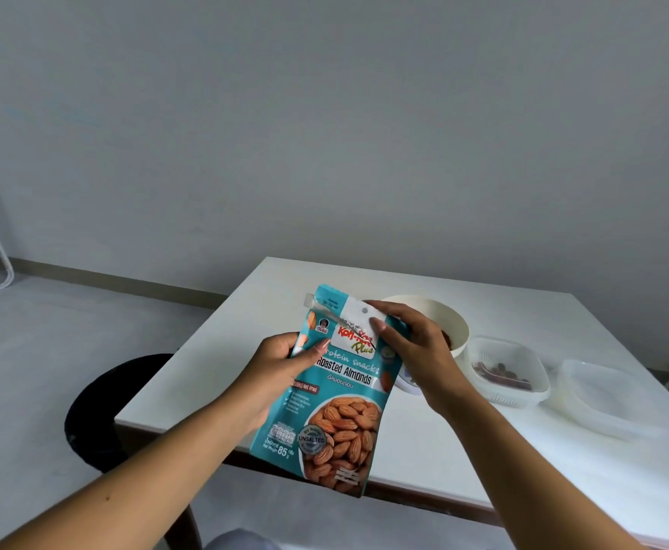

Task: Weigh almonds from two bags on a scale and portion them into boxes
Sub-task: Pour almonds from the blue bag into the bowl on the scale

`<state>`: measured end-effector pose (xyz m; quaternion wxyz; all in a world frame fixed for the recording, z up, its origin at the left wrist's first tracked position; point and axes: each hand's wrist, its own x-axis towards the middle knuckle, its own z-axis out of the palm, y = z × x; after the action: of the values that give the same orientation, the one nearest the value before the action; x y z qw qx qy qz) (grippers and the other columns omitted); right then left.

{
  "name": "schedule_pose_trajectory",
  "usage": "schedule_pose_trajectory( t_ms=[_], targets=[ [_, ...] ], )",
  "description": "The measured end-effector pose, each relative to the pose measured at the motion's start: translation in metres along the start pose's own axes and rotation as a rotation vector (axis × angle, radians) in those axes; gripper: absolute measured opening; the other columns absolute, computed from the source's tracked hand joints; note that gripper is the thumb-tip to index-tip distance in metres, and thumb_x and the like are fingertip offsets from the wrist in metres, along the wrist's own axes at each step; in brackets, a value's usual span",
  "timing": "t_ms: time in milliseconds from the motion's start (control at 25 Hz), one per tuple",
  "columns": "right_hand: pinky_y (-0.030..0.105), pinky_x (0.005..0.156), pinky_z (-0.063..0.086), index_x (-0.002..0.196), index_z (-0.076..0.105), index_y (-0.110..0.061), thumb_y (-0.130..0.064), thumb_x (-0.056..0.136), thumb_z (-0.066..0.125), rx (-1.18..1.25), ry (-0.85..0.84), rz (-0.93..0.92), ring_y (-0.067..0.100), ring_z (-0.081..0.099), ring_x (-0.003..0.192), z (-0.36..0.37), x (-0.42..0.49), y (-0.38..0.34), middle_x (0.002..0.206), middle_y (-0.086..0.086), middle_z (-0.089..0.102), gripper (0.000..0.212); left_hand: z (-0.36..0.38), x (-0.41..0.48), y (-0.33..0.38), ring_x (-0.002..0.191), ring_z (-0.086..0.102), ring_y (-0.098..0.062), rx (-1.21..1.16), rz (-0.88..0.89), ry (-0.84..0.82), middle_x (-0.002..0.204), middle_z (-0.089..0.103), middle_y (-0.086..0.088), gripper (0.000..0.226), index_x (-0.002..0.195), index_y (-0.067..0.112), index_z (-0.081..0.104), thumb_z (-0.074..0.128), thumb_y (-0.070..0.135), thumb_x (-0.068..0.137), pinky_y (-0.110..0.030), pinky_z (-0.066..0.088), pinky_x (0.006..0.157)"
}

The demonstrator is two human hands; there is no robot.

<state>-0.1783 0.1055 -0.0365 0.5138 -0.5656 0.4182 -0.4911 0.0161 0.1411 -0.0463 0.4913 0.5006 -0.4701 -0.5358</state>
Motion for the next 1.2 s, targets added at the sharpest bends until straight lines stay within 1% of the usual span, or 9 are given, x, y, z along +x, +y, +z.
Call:
schedule_pose_trajectory(
  t_ms=[80,320,520,640,760,840,920,1080,1200],
  targets=[
    [0.032,0.066,0.062,0.104,0.067,-0.027,-0.018,0.089,0.060,-0.093,-0.046,-0.013,0.018,0.071,0.090,0.001,0.000,0.000,0.108,-0.005,0.067,0.018,-0.001,-0.001,0.002,0.075,0.075,-0.021,-0.029,-0.021,0.004,0.090,0.078,-0.010,0.017,0.093,0.006,0.068,0.064,0.022,0.089,-0.026,0.058,0.056],
    [0.037,0.075,0.060,0.110,0.065,-0.024,-0.018,0.089,0.060,-0.228,-0.100,-0.032,0.022,0.068,0.099,0.010,0.001,0.005,0.112,-0.005,0.065,0.022,0.000,0.000,0.005,0.065,0.074,-0.022,-0.123,-0.028,0.103,0.082,0.077,-0.011,0.024,0.091,0.004,0.066,0.065,0.028,0.088,-0.025,0.057,0.050],
    [0.038,0.069,0.062,0.120,0.055,-0.025,-0.025,0.084,0.066,-0.026,0.038,0.033,0.022,0.071,0.093,0.021,-0.008,0.013,0.115,-0.002,0.061,0.038,0.001,0.004,-0.001,0.065,0.072,-0.025,-0.194,-0.009,0.230,0.084,0.077,-0.014,0.031,0.092,0.003,0.067,0.066,0.034,0.086,-0.031,0.057,0.058],
    [0.031,0.061,0.061,0.102,0.057,-0.013,-0.031,0.085,0.063,0.101,0.089,0.095,0.021,0.075,0.081,0.031,-0.017,0.022,0.100,0.008,0.073,0.025,0.003,0.004,-0.002,0.063,0.072,-0.022,-0.254,0.038,0.285,0.082,0.077,-0.011,0.026,0.089,0.008,0.066,0.067,0.033,0.086,-0.029,0.057,0.055],
    [0.028,0.057,0.060,0.084,0.057,-0.013,-0.028,0.087,0.063,0.050,0.159,0.013,0.023,0.075,0.076,0.035,-0.018,0.027,0.094,0.011,0.074,0.016,0.004,0.004,-0.010,0.071,0.072,-0.022,-0.269,0.114,0.400,0.094,0.074,-0.011,0.025,0.099,0.018,0.053,0.068,0.033,0.085,-0.034,0.057,0.061],
    [0.025,0.055,0.058,0.084,0.056,-0.005,-0.027,0.087,0.063,-0.013,0.176,-0.036,0.020,0.075,0.074,0.038,-0.017,0.027,0.092,0.010,0.073,0.024,0.004,0.004,-0.018,0.073,0.071,-0.022,-0.202,0.169,0.489,0.097,0.070,-0.007,0.032,0.097,0.020,0.037,0.066,0.033,0.087,-0.036,0.057,0.064],
    [0.024,0.052,0.057,0.086,0.053,0.003,-0.029,0.087,0.063,-0.073,0.167,-0.070,0.017,0.074,0.071,0.041,-0.015,0.026,0.089,0.009,0.073,0.033,0.003,0.005,-0.023,0.073,0.071,-0.022,-0.102,0.216,0.546,0.097,0.067,-0.006,0.031,0.090,0.022,0.032,0.061,0.034,0.091,-0.035,0.056,0.062],
    [0.023,0.052,0.057,0.089,0.050,0.007,-0.029,0.087,0.062,-0.112,0.129,-0.079,0.014,0.074,0.071,0.044,-0.013,0.028,0.089,0.008,0.072,0.038,-0.006,0.010,-0.032,0.076,0.072,-0.021,0.040,0.224,0.506,0.092,0.071,-0.008,0.023,0.088,0.015,0.050,0.053,0.038,0.094,-0.032,0.055,0.061],
    [0.034,0.061,0.061,0.099,0.050,0.008,-0.030,0.087,0.062,-0.076,0.077,-0.012,0.020,0.075,0.075,0.045,-0.009,0.036,0.095,0.011,0.073,0.041,-0.014,0.013,-0.037,0.069,0.071,-0.018,0.129,0.251,0.486,0.081,0.072,-0.004,0.033,0.083,0.006,0.054,0.051,0.036,0.096,-0.027,0.052,0.055]
  ],
)
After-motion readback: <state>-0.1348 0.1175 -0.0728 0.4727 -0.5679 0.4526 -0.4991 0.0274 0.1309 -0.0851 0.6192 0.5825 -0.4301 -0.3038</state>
